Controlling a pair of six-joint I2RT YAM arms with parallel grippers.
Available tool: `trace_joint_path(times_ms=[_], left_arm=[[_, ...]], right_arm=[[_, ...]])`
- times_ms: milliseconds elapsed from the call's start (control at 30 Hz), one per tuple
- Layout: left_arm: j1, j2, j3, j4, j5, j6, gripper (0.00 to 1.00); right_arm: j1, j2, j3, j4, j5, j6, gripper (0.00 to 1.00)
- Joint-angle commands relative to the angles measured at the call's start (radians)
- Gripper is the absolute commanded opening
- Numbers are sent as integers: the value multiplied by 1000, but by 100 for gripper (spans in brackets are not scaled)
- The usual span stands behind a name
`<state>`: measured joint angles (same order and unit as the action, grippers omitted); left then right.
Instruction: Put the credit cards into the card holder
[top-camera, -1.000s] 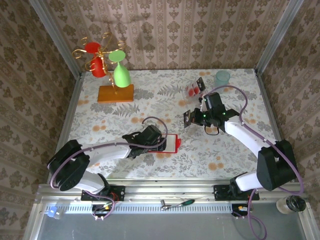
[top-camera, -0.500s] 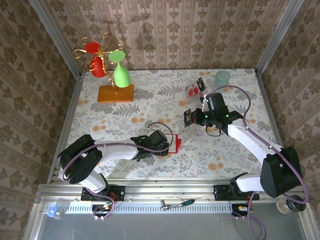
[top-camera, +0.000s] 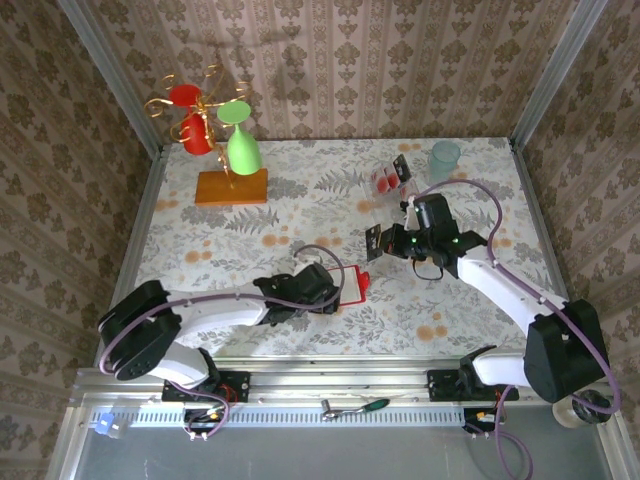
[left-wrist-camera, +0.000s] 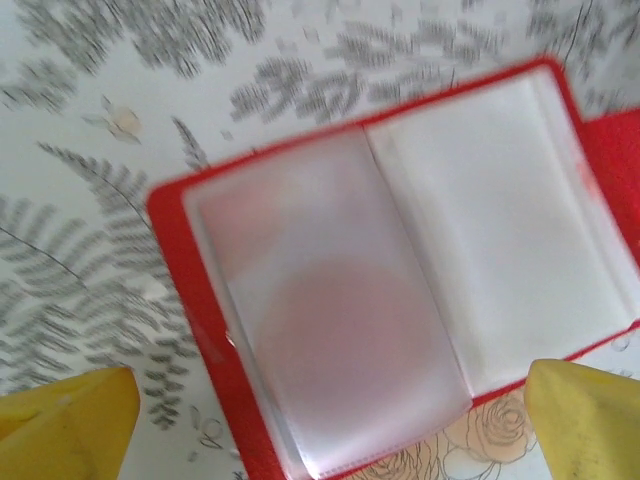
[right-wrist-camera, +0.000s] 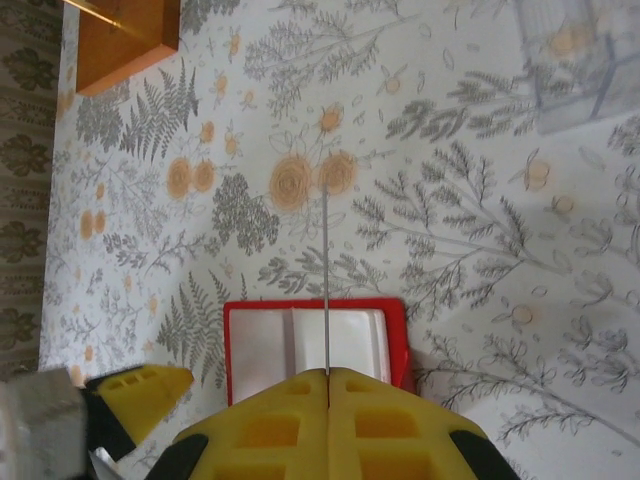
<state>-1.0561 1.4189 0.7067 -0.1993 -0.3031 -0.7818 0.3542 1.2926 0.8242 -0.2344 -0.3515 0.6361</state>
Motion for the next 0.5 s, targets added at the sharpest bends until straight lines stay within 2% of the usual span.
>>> trace_joint_path(times_ms=[0, 233, 467], left_arm=[[54, -39, -5, -52, 5, 45, 100], [124, -36, -29, -62, 34, 84, 100], [129, 3, -58, -30, 37, 80, 100]], right_arm=[[30, -20, -59, 128, -40, 64, 0], [131, 18, -177, 372, 6, 155, 0], [192, 52, -263, 533, 62, 208, 0]])
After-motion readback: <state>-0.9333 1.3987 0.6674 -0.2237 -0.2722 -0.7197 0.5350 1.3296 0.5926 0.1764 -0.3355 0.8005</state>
